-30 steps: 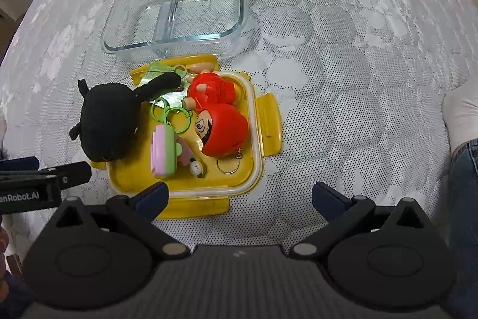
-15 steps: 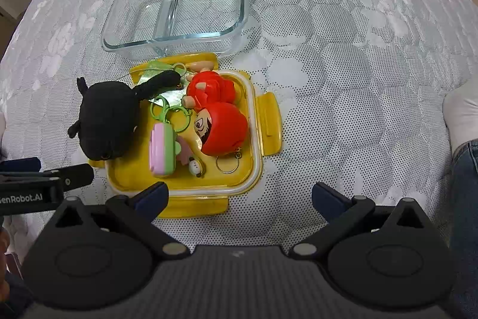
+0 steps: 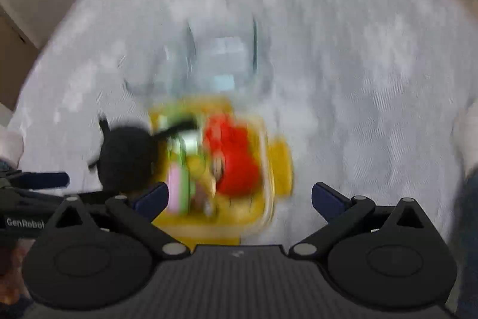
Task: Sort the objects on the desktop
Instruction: 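Lower the left gripper onto the black plush toy and close it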
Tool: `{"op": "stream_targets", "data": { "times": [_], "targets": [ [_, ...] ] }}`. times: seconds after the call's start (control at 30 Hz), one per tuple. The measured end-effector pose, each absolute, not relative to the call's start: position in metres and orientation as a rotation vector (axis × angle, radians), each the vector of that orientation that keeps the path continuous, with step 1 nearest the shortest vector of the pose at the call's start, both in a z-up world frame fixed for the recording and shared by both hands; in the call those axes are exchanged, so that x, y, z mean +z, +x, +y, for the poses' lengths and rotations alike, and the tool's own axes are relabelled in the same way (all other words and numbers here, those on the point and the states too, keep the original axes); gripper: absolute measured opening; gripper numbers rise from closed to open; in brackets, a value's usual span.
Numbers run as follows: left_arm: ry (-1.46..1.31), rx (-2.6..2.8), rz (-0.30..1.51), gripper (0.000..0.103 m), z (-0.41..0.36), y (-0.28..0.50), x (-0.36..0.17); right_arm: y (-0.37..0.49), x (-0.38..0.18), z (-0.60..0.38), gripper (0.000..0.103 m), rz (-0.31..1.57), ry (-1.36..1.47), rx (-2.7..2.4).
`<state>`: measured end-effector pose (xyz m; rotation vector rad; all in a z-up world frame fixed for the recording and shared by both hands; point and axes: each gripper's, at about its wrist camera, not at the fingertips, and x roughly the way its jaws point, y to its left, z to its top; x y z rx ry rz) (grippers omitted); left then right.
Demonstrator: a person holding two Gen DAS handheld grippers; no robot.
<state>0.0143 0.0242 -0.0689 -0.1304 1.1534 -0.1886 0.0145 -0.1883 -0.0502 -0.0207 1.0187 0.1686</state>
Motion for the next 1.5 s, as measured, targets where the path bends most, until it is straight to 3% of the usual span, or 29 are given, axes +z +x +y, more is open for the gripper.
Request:
{"op": "stream_targets", "data": {
  "times": [0.1, 0.17, 0.37, 0.47, 0.67, 0.83, 1.03, 1.33, 1.5],
  "targets": [
    [-0.118, -0.196, 1.069, 0.103, 0.023, 0.013, -0.066, 0.000, -0.035, -0.181, 0.103, 0.799, -0.120, 0.185],
    [-0.122, -0.190, 1.056, 0.103, 0.023, 0.016, -0.068, -0.004, -0.032, -0.178, 0.103, 0.759, -0.160, 0.225],
    [-0.209, -0.240, 1.108, 0.103, 0.021, 0.022, -0.085, 0.002, -0.046, -0.193, 0.103, 0.837, -0.007, 0.301],
    [-0.226, -0.247, 1.051, 0.103, 0.020, 0.020, -0.088, 0.005, -0.050, -0.204, 0.102, 0.823, 0.043, 0.265],
    [-0.284, -0.214, 1.006, 0.103, 0.028, 0.023, -0.104, 0.003, -0.064, -0.205, 0.102, 0.793, -0.023, 0.197],
    [-0.252, -0.222, 0.957, 0.103, 0.024, 0.021, -0.106, -0.009, -0.070, -0.188, 0.083, 0.738, -0.174, 0.230],
    [-0.205, -0.204, 0.865, 0.103, 0.019, 0.023, -0.109, -0.027, -0.072, -0.170, 0.084, 0.661, -0.280, 0.276],
    [-0.191, -0.202, 0.759, 0.103, 0.022, 0.005, -0.110, -0.028, -0.076, -0.185, 0.087, 0.647, -0.125, 0.187],
    [-0.203, -0.171, 0.786, 0.103, 0.025, 0.007, -0.112, -0.023, -0.076, -0.200, 0.086, 0.647, -0.072, 0.123]
  ]
}}
